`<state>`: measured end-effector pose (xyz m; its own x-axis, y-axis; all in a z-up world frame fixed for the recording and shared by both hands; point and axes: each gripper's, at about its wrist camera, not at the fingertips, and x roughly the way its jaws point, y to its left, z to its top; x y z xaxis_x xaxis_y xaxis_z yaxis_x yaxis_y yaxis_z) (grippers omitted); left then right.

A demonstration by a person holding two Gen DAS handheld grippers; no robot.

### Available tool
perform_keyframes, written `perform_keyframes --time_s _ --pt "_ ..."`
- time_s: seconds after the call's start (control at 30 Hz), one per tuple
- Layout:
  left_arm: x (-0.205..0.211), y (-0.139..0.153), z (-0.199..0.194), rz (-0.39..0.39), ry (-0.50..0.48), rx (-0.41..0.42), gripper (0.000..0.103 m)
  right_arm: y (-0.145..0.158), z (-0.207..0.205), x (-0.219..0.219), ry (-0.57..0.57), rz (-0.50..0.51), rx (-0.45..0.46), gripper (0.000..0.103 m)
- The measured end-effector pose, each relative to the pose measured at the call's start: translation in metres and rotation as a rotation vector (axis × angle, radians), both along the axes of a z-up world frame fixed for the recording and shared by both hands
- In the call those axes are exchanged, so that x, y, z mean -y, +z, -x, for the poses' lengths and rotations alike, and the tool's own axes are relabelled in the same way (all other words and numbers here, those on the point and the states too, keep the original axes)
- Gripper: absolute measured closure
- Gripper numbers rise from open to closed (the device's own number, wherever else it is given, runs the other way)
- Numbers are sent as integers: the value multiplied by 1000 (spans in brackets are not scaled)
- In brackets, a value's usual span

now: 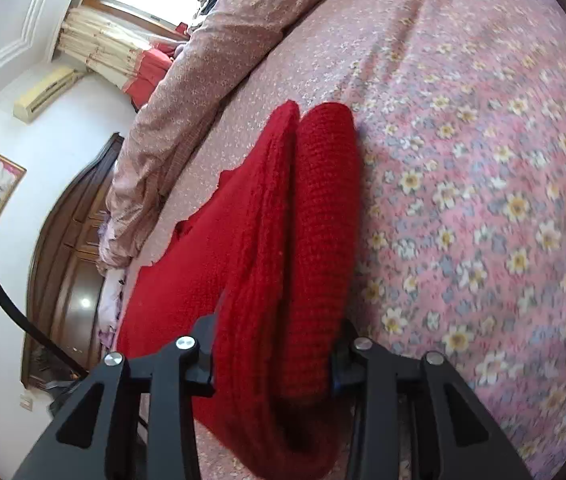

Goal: Fold small clothes

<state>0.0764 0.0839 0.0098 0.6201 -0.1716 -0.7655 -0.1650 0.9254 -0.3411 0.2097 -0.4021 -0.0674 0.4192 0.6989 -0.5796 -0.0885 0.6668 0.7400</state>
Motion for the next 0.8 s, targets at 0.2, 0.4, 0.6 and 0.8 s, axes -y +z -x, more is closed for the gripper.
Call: perform_keyframes --time_s 0.2,0.4,0.6,0.8 --pt "-4 11 -28 14 21 25 67 23 6 17 -80 55 38 49" --pt "-41 -14 -72 101 74 -28 67 44 1 33 -147 23 149 49" --pt "-41 -34 -105 131 63 -41 67 62 -20 -3 -47 198 270 50" --pt "-32 -33 -104 1 75 -31 99 49 -47 -16 -33 223 195 93"
